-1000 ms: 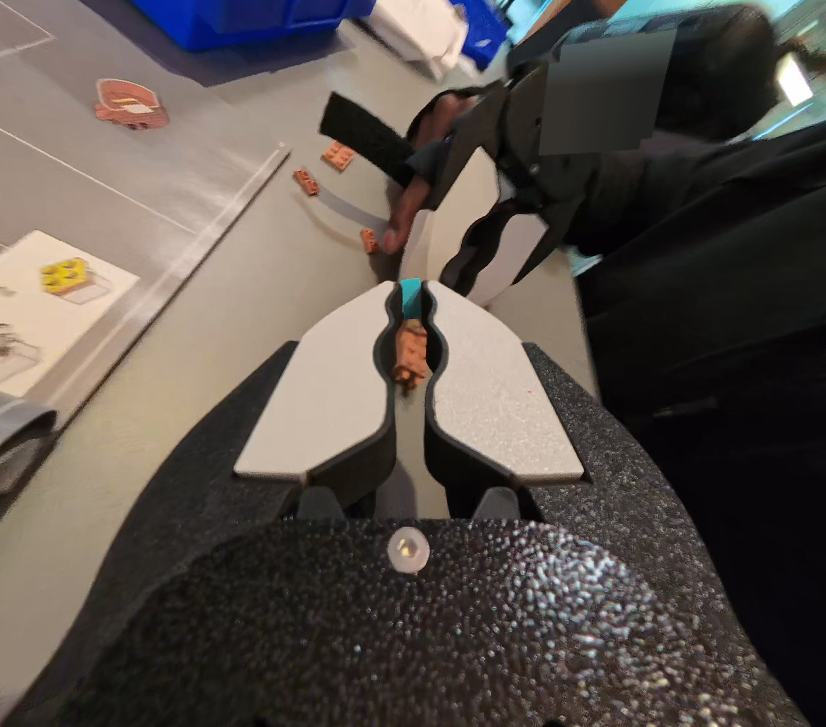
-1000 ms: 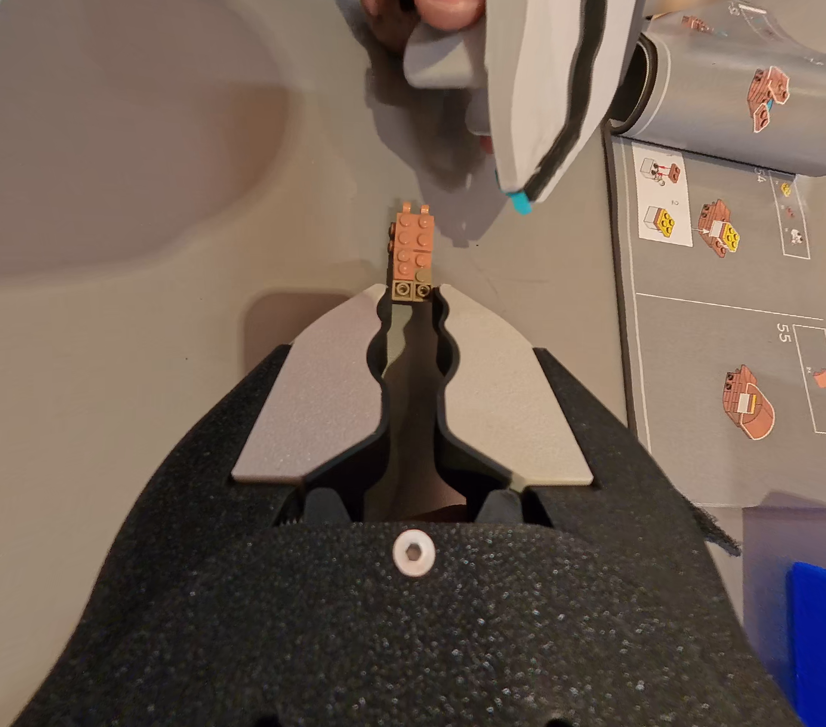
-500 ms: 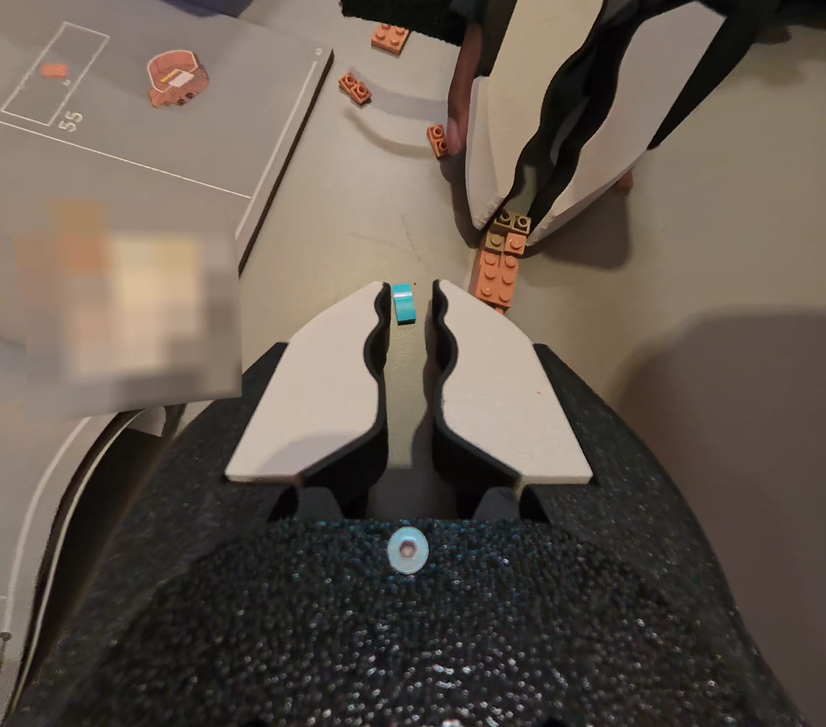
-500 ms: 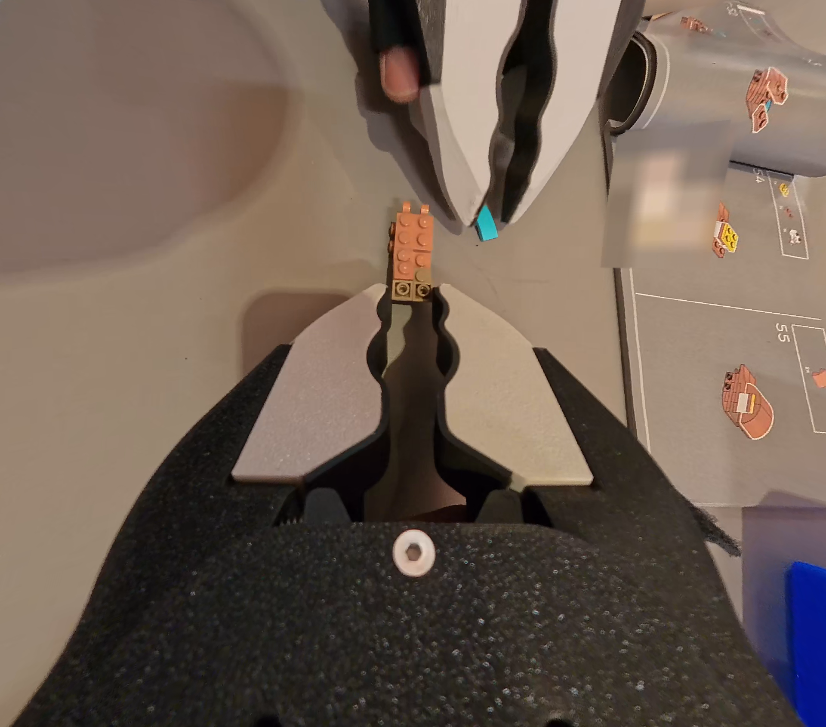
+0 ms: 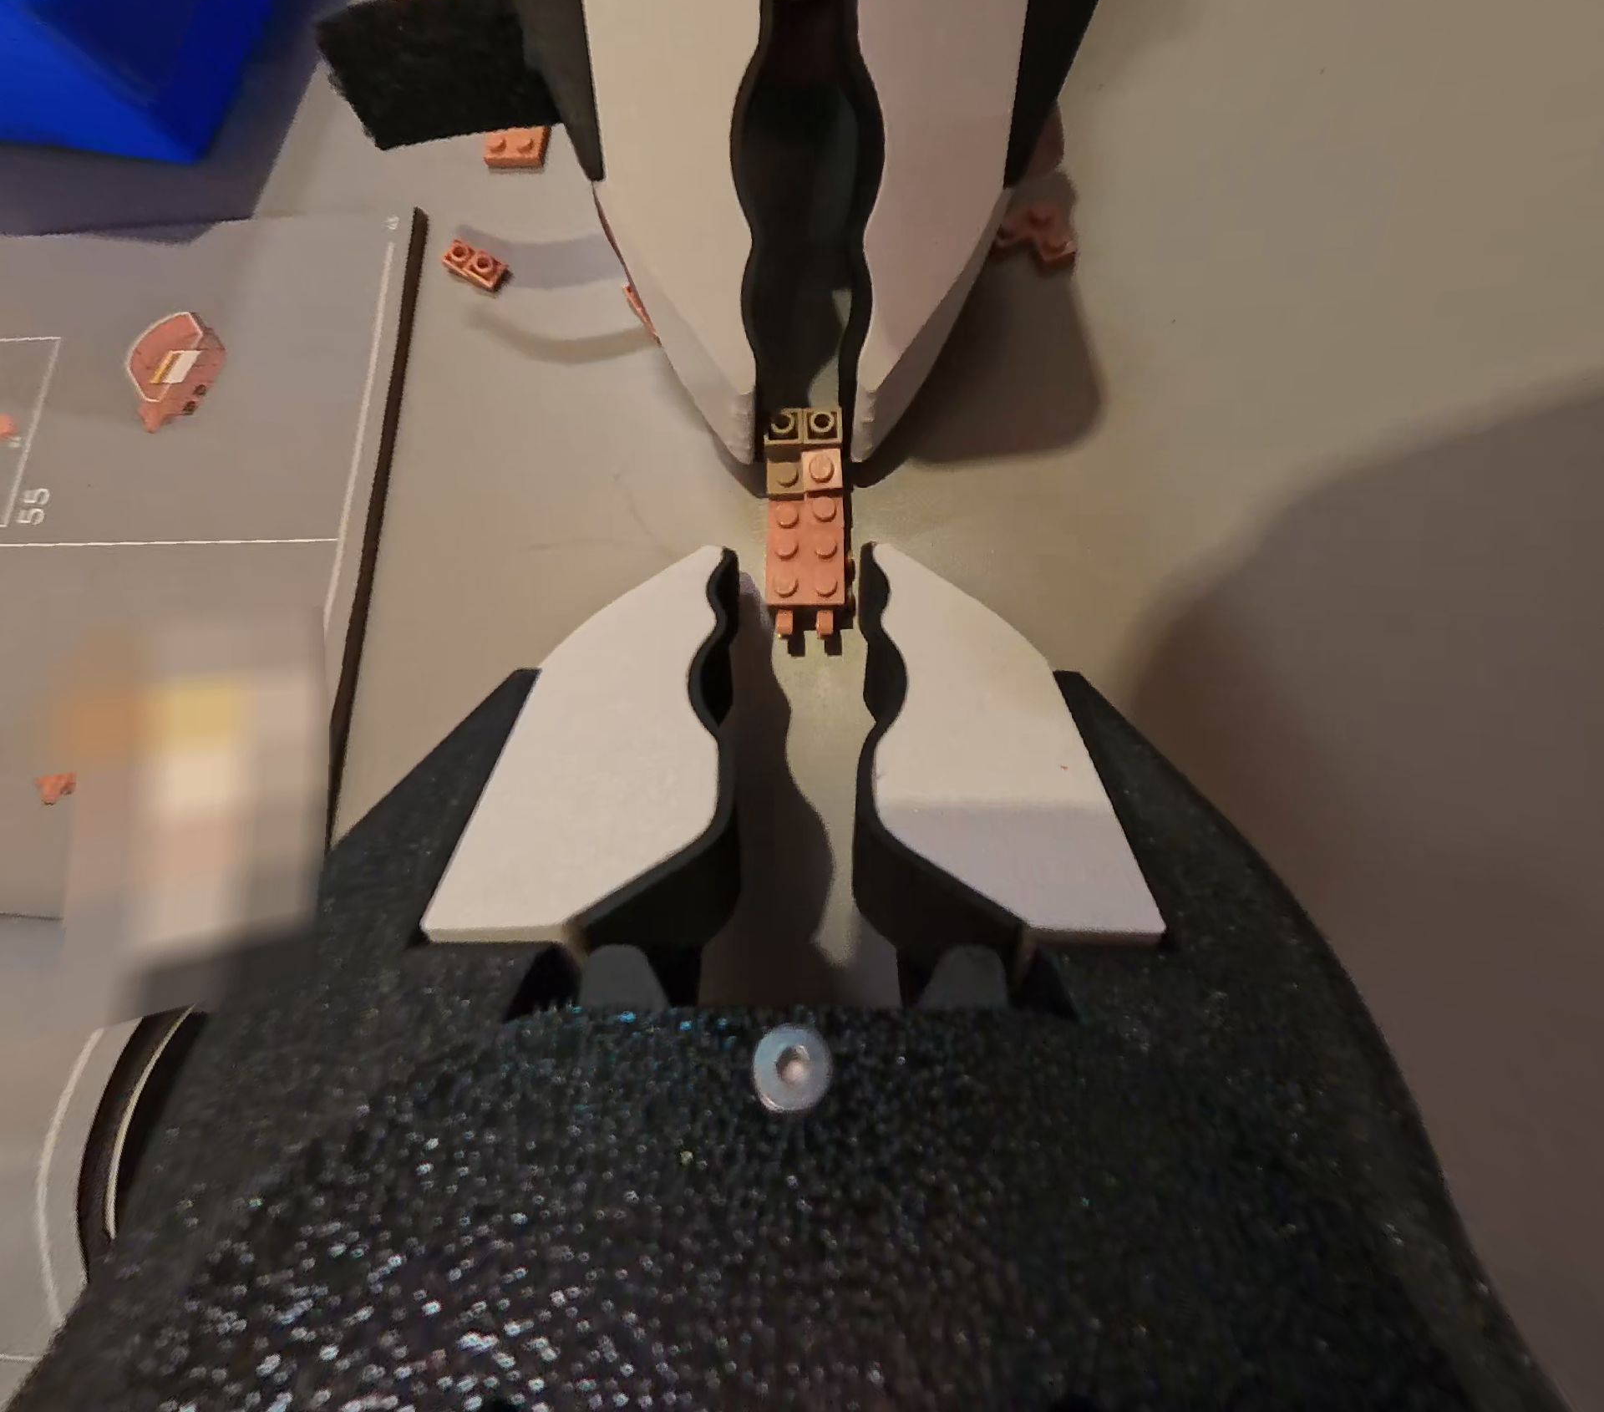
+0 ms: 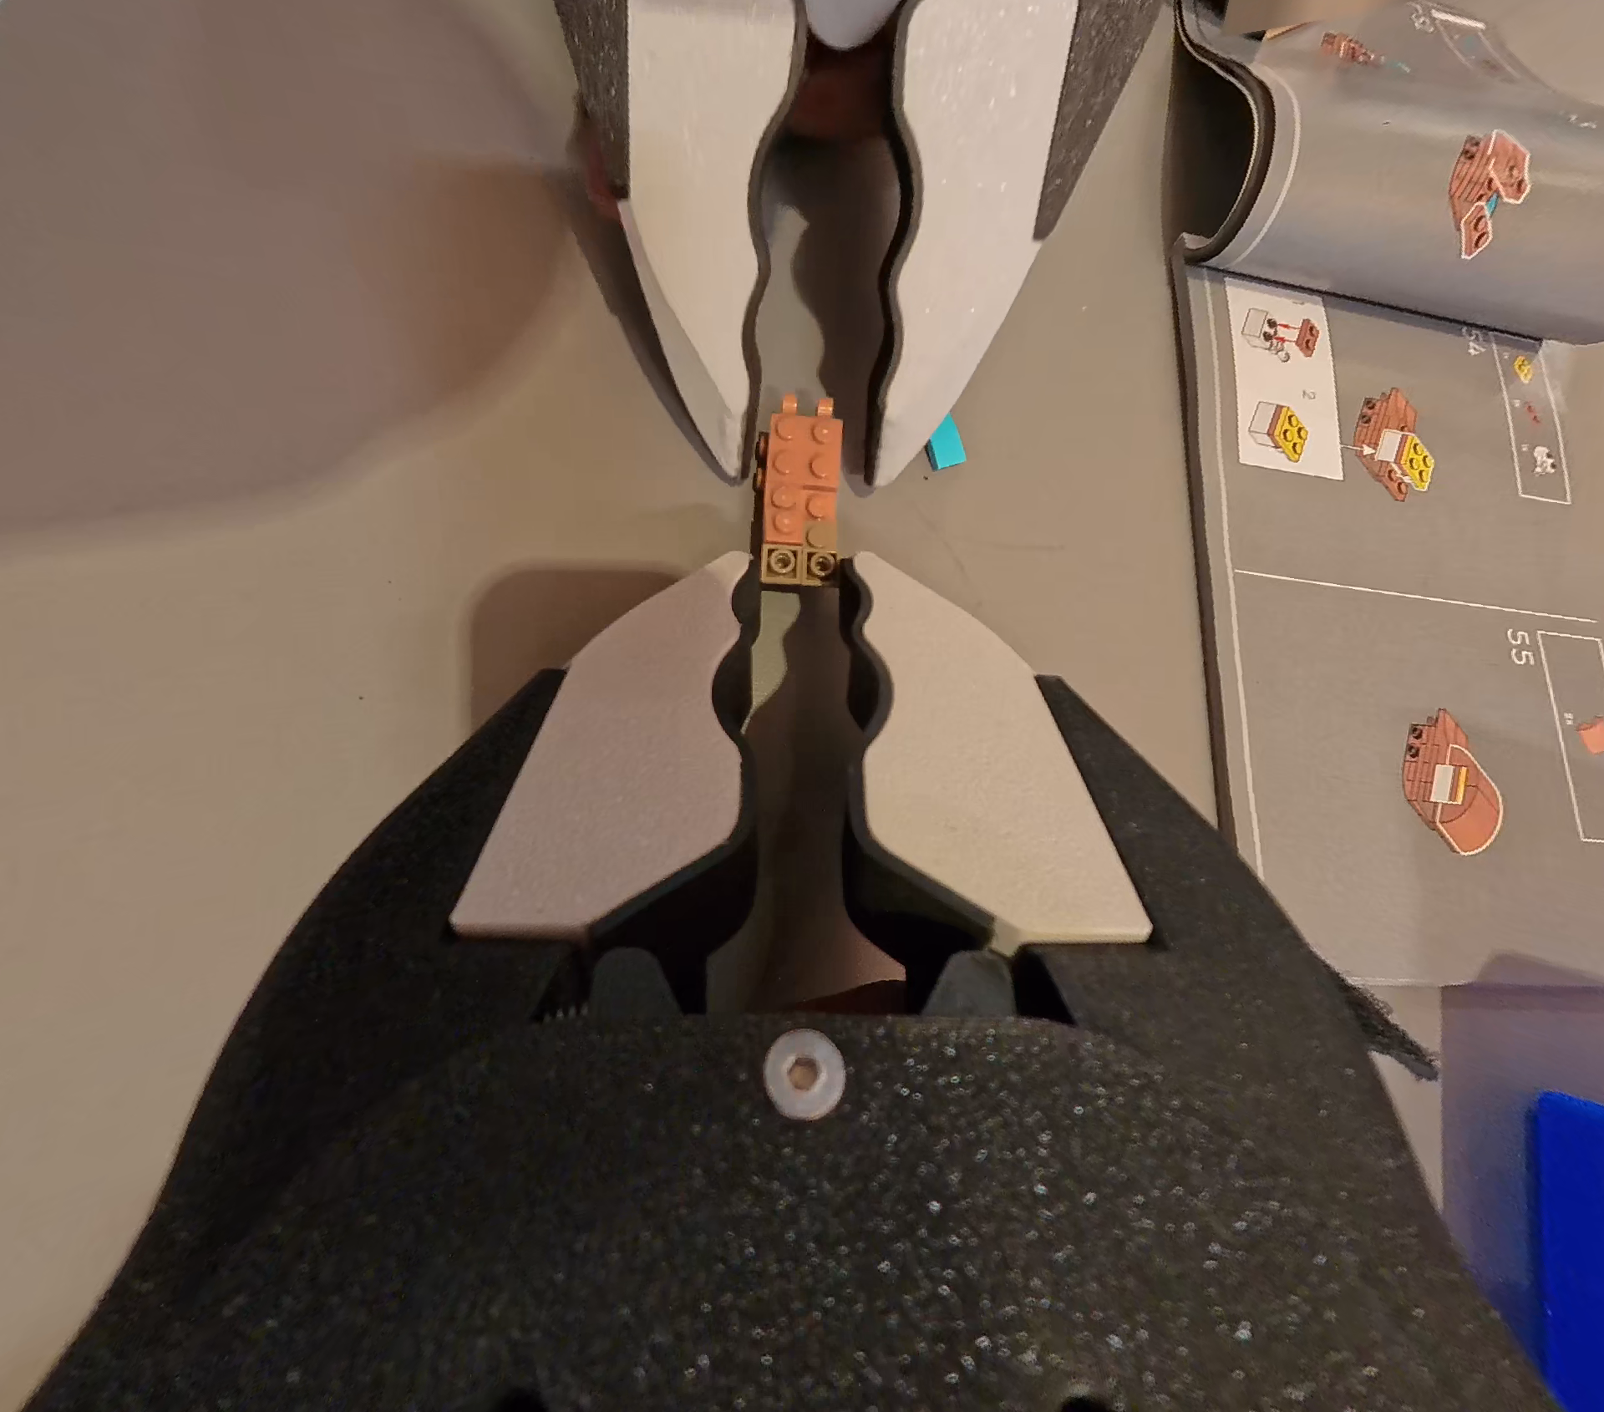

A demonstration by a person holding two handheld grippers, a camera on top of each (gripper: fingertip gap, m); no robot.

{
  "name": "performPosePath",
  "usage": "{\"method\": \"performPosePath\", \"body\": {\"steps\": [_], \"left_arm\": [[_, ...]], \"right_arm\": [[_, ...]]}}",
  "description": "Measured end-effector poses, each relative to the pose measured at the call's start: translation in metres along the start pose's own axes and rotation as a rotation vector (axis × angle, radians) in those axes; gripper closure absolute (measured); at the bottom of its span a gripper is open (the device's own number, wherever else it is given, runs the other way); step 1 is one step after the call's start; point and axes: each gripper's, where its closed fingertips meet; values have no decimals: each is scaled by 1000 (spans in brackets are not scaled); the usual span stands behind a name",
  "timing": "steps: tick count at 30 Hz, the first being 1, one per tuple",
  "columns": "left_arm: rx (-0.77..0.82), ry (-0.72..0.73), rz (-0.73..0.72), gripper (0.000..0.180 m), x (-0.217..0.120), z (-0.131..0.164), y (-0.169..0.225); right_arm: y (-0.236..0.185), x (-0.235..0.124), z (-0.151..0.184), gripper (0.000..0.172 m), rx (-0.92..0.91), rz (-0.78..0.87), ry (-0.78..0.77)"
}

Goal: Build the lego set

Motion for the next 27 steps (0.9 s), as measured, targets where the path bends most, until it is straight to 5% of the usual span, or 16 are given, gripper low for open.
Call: {"method": "performPosePath", "body": {"steps": [27], "left_arm": [[-86,0,-34,163,0,1,-7]], "right_arm": [[4,-4,0,144,-9,48,22]]}}
Point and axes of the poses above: each gripper's, where its closed fingertips meet, x out along the fingers, z out of its underside, y = z × x across the jaws
